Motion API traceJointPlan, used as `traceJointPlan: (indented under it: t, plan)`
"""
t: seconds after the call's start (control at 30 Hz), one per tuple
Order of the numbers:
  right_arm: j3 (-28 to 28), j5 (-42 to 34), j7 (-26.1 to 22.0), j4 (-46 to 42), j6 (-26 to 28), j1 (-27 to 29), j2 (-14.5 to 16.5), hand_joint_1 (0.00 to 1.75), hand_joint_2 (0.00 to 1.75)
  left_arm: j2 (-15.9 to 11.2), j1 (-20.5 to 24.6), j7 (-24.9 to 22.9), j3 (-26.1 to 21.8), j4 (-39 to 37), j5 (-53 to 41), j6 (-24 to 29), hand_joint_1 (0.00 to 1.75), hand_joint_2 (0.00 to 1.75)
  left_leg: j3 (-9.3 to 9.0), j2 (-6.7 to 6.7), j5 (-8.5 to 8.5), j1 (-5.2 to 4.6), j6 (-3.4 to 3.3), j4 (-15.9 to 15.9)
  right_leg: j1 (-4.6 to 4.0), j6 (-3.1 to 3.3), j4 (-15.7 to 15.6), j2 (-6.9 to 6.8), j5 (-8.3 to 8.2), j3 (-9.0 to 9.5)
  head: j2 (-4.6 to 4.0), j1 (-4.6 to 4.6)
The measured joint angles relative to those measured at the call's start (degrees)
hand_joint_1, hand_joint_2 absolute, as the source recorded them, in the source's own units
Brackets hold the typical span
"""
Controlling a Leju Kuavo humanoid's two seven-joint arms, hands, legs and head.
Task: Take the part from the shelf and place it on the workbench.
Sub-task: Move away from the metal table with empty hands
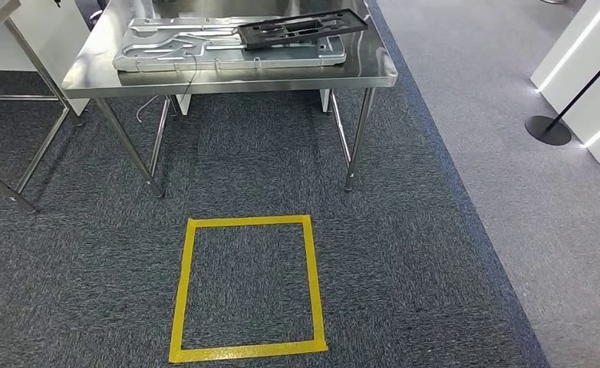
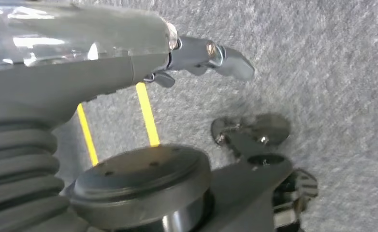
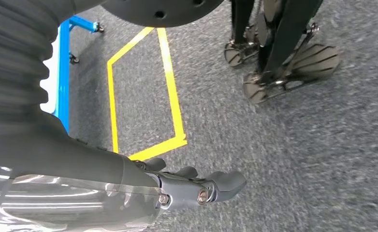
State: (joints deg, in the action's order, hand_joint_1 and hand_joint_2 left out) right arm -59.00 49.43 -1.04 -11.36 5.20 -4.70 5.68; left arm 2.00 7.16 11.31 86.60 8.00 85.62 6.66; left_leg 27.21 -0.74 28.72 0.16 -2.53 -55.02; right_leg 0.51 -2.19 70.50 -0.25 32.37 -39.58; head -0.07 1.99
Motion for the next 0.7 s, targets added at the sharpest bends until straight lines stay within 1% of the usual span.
traceJointPlan:
  t: [0.03,0.07,0.1,0.13,0.17,0.2,0.23,0.3,0.33,0.37,0.4,0.43,0.5,0.53,0.6,0.67,0.7]
  plan:
    - [0.60,-0.31,0.00,0.02,-0.08,0.31,0.01,0.00,1.75,0.02,-0.12,-0.26,-0.53,0.14,-0.70,-0.14,0.00,1.75,0.34,-0.02,-0.20,-0.03,0.05,-0.08,0.12,-0.17,2.51,0.00,1.00,-0.68,0.01,0.00]
    - [1.36,-0.77,-0.01,0.03,-0.16,0.70,0.01,0.00,1.75,0.02,-0.22,-0.49,-1.32,0.38,-1.66,-0.30,0.00,1.75,0.59,-0.01,-0.33,-0.03,0.10,-0.20,0.22,-0.27,2.87,0.00,0.85,-0.26,0.01,0.00]
    - [2.15,-1.35,0.00,0.04,-0.21,1.15,0.00,0.00,1.75,0.02,-0.29,-0.69,-2.27,0.68,-2.76,-0.46,0.00,1.75,0.73,0.01,-0.41,-0.01,0.18,-0.34,0.30,-0.29,0.82,-0.01,-0.35,1.36,0.01,0.00]
    - [2.97,-2.05,0.00,0.05,-0.25,1.57,-0.01,0.00,1.75,0.03,-0.31,-0.89,-3.26,1.06,-4.02,-0.61,0.00,1.75,0.75,0.04,-0.42,0.01,0.28,-0.50,0.36,-0.19,-3.14,-0.01,-2.17,3.89,0.01,0.00]
    - [3.76,-2.77,0.01,0.06,-0.29,1.93,-0.02,0.00,1.75,0.04,-0.31,-1.04,-4.31,1.44,-5.31,-0.72,0.00,1.75,0.80,0.05,-0.40,-0.05,0.47,-0.66,0.32,0.00,-7.47,-0.01,-3.56,6.50,0.01,0.00]
    - [4.52,-3.50,0.01,0.07,-0.33,2.22,-0.03,0.00,1.75,0.06,-0.29,-1.20,-5.36,1.80,-6.61,-0.80,0.00,1.75,0.89,0.04,-0.36,-0.15,0.72,-0.85,0.23,0.29,-11.00,0.01,-4.55,8.38,0.01,0.00]
    - [5.31,-4.25,0.01,0.08,-0.36,2.47,-0.03,0.00,1.75,0.07,-0.29,-1.35,-6.44,2.13,-7.91,-0.84,0.00,1.75,1.01,0.01,-0.35,-0.24,1.03,-1.01,0.10,0.57,-13.09,0.03,-4.94,9.38,0.00,0.00]
    - [6.94,-5.73,0.02,0.08,-0.45,2.99,-0.07,0.00,1.75,0.08,-0.40,-1.67,-8.72,2.68,-10.48,-0.92,0.00,1.75,1.23,-0.04,-0.41,-0.27,1.68,-1.13,-0.15,1.15,-13.80,0.08,-4.87,9.37,0.00,0.00]
    - [7.80,-6.49,0.02,0.08,-0.55,3.24,-0.09,0.00,1.75,0.07,-0.53,-1.83,-9.95,2.91,-11.79,-1.01,0.00,1.75,1.30,-0.03,-0.31,-0.20,1.99,-1.22,-0.06,1.49,-13.93,0.04,-4.99,9.36,0.01,0.00]
    - [8.66,-7.25,0.03,0.07,-0.69,3.42,-0.12,0.00,1.75,0.06,-0.71,-1.97,-11.20,3.09,-13.10,-1.11,0.00,1.75,1.50,0.05,0.14,-0.12,2.31,-1.72,0.03,1.86,-14.14,-0.01,-5.13,9.40,0.01,0.00]
    - [9.52,-8.00,0.05,0.02,-0.85,3.54,-0.19,0.00,1.75,0.04,-0.94,-2.13,-12.48,3.21,-14.41,-1.25,0.00,1.75,2.18,0.12,1.20,-0.07,2.58,-3.24,0.13,2.27,-14.38,-0.07,-5.29,9.42,0.01,0.00]
    - [10.29,-8.68,0.06,-0.07,-0.96,3.59,-0.25,0.00,1.75,0.03,-1.21,-2.27,-13.62,3.28,-15.60,-1.37,0.00,1.75,3.29,0.19,2.72,0.00,2.82,-5.66,0.22,2.60,-14.56,-0.13,-5.42,9.41,0.01,0.01]
    - [11.21,-9.49,0.08,-0.24,-1.07,3.61,-0.36,0.00,1.75,0.03,-1.56,-2.44,-14.98,3.35,-17.03,-1.52,0.00,1.75,5.22,0.24,5.13,0.08,3.06,-9.81,0.15,2.91,-14.59,-0.16,-5.46,9.27,0.01,0.02]
    - [11.35,-9.63,0.08,-0.29,-1.07,3.61,-0.37,0.00,1.75,0.03,-1.63,-2.46,-15.19,3.36,-17.25,-1.54,0.00,1.75,5.64,0.24,5.58,0.10,3.10,-10.70,0.14,2.92,-14.59,-0.16,-5.46,9.25,0.00,0.02]
    - [11.41,-9.68,0.08,-0.30,-1.07,3.61,-0.37,0.00,1.75,0.03,-1.67,-2.47,-15.35,3.37,-17.34,-1.55,0.00,1.75,5.82,0.24,5.75,0.11,3.11,-11.08,0.13,2.93,-14.59,-0.17,-5.47,9.24,0.00,0.02]
    - [12.30,-10.47,0.09,-0.58,-1.15,3.63,-0.49,0.00,1.75,-0.01,-2.18,-2.64,-16.76,3.36,-18.63,-1.69,0.00,1.75,7.89,0.24,7.27,0.13,3.26,-15.47,0.04,2.99,-14.54,-0.17,-5.50,9.12,0.01,0.02]
    - [13.65,-11.63,0.11,-1.20,-1.23,3.57,-0.60,0.00,1.31,-0.10,-2.86,-2.92,-18.72,3.36,-20.64,-1.78,0.00,1.31,7.28,0.24,5.96,0.15,3.23,-14.42,-0.04,2.95,-14.37,-0.13,-5.48,9.09,0.01,0.01]
